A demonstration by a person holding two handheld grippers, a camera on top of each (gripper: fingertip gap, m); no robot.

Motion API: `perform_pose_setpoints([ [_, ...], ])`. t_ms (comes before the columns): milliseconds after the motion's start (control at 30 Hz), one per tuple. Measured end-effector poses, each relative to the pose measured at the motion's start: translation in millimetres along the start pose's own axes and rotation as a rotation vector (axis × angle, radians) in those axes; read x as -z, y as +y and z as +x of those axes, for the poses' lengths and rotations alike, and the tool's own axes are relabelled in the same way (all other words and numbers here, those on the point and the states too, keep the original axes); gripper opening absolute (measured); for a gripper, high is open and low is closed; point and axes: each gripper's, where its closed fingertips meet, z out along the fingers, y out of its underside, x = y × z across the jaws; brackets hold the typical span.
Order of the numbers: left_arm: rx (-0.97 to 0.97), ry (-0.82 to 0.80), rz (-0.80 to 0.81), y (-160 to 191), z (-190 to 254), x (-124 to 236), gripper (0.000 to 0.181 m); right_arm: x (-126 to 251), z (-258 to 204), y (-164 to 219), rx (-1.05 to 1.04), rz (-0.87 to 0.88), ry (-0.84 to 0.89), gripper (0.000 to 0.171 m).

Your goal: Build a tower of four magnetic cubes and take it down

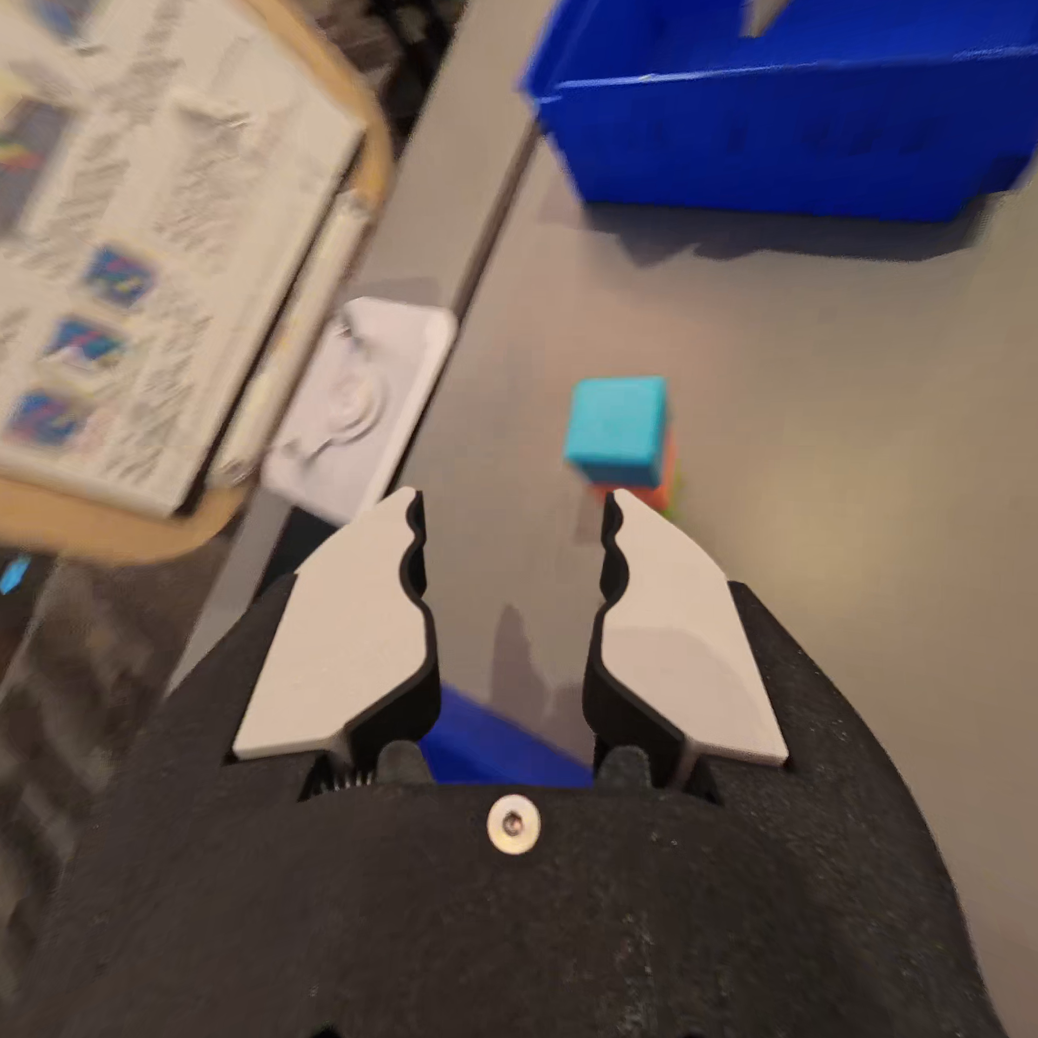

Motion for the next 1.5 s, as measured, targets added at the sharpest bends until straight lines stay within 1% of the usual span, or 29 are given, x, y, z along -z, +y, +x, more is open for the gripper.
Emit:
perform_pose_setpoints([
  [67,0.098,-0.184,-0.071,33,-41,41,0.057,2,1,0,0.0,0.007,0.003,0.049],
  [133,0.235,-0.293,-0.197,84,-66,73,0.055,4,3,0,-0.009,0.016,0.002,0.049],
  [167,0.291,-0.328,-0.273,112,-75,83,0.055,4,3,0,-0.014,0.019,0.001,0.049],
  [200,0.343,-0.343,-0.346,139,-81,87,0.056,4,4,1,-0.019,0.018,0.001,0.049],
  [267,0.433,-0.339,-0.483,187,-87,85,0.058,3,6,4,-0.025,0.007,0.003,0.05],
  [333,0.451,-0.36,-0.59,225,-97,75,0.057,1,6,6,-0.024,-0.004,0.006,0.05],
  [367,0.443,-0.356,-0.623,238,-99,67,0.053,1,5,7,-0.024,-0.007,0.005,0.05],
  [400,0.436,-0.323,-0.642,248,-97,57,0.05,0,5,7,-0.023,-0.009,0.004,0.05],
  [467,0.425,-0.257,-0.664,261,-90,40,0.052,-1,4,7,-0.019,-0.014,0.003,0.05],
  [500,0.412,-0.256,-0.678,267,-92,36,0.056,-2,3,7,-0.016,-0.018,0.002,0.05],
  [567,0.389,-0.276,-0.709,277,-97,34,0.062,-4,2,8,-0.01,-0.028,0.001,0.05],
  [733,0.376,-0.222,-0.759,296,-93,24,0.061,-9,2,12,-0.007,-0.056,-0.001,0.05],
  [833,0.388,-0.175,-0.784,305,-86,18,0.061,-12,3,13,-0.007,-0.067,0.004,0.05],
  [900,0.391,-0.179,-0.827,312,-86,18,0.062,-13,3,14,-0.01,-0.07,0.0,0.05],
  [967,0.389,-0.182,-0.807,309,-87,15,0.056,-13,3,14,-0.011,-0.071,-0.001,0.05],
  [1100,0.39,-0.172,-0.792,305,-86,15,0.053,-13,3,14,-0.008,-0.072,-0.001,0.05],
  [1200,0.362,-0.182,-0.762,294,-86,22,0.053,-12,3,14,-0.002,-0.073,0.004,0.05],
  [1267,0.355,-0.218,-0.732,279,-90,35,0.052,-10,3,13,0.007,-0.068,0.007,0.05],
  [1333,0.334,-0.279,-0.693,255,-97,52,0.052,-6,4,12,0.008,-0.059,0.017,0.05],
  [1400,0.294,-0.338,-0.613,219,-100,67,0.052,-1,6,11,0.008,-0.049,0.03,0.049],
  [1500,0.2,-0.382,-0.438,149,-93,77,0.052,7,5,8,0.008,-0.022,0.039,0.049],
])
